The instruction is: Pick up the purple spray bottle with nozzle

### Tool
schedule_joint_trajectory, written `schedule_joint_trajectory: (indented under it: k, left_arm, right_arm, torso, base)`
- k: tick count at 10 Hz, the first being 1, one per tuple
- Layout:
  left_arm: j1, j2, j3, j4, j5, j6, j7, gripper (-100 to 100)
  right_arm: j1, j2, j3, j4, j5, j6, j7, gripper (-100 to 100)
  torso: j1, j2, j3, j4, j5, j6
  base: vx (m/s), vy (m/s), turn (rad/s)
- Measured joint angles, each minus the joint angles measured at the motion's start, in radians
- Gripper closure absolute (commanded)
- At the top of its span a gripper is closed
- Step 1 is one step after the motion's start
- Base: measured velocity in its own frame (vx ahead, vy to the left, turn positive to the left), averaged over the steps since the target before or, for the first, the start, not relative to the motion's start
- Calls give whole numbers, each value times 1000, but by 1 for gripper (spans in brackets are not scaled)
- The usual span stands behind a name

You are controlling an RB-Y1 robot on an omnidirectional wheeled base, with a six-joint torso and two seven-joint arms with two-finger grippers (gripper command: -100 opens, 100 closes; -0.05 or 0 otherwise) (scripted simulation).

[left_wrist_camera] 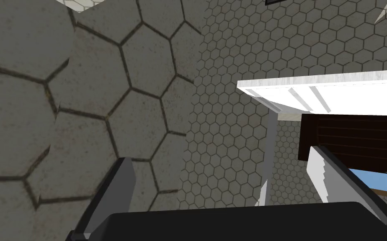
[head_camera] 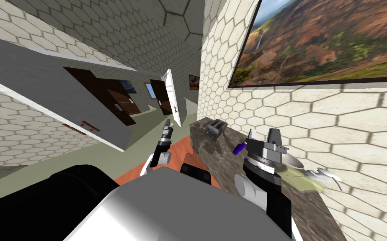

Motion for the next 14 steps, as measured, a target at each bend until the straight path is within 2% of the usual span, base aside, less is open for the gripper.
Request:
schedule_joint_trajectory:
  k: [2, 4, 6, 8, 9, 12, 14]
  left_arm:
    - [0, 0, 0, 0, 0, 0, 0, 0]
    - [0, 0, 0, 0, 0, 0, 0, 0]
    - [0, 0, 0, 0, 0, 0, 0, 0]
    - [0, 0, 0, 0, 0, 0, 0, 0]
    - [0, 0, 0, 0, 0, 0, 0, 0]
    - [0, 0, 0, 0, 0, 0, 0, 0]
    - [0, 0, 0, 0, 0, 0, 0, 0]
  right_arm:
    - [4, -38, -16, 23, 10, 18, 7, -100]
    - [26, -76, -24, 71, 43, 42, 31, -100]
    - [49, -115, -50, 105, 63, 71, 45, -100]
    - [39, -153, -84, 162, 85, 120, 59, -100]
    - [70, -160, -86, 171, 104, 134, 73, -100]
    - [90, -201, -122, 236, 152, 208, 110, -100]
    - [117, -222, -144, 287, 185, 240, 139, -100]
  torso:
    - [3, -1, -1, 0, 1, 0]
    - [6, -2, -1, -1, 1, 0]
    - [6, -3, -2, -1, 1, 0]
    - [7, -2, -1, 0, 1, 0]
    - [7, -2, -1, -1, 2, 0]
    - [7, -2, -1, -1, 2, 0]
    - [8, -2, -1, 0, 2, 0]
  base:
    - [23, 72, -64]
    - [44, 103, -74]
    - [31, 101, -86]
    - [33, 109, -82]
    - [34, 109, -101]
    - [31, 117, -85]
    - [26, 120, -86]
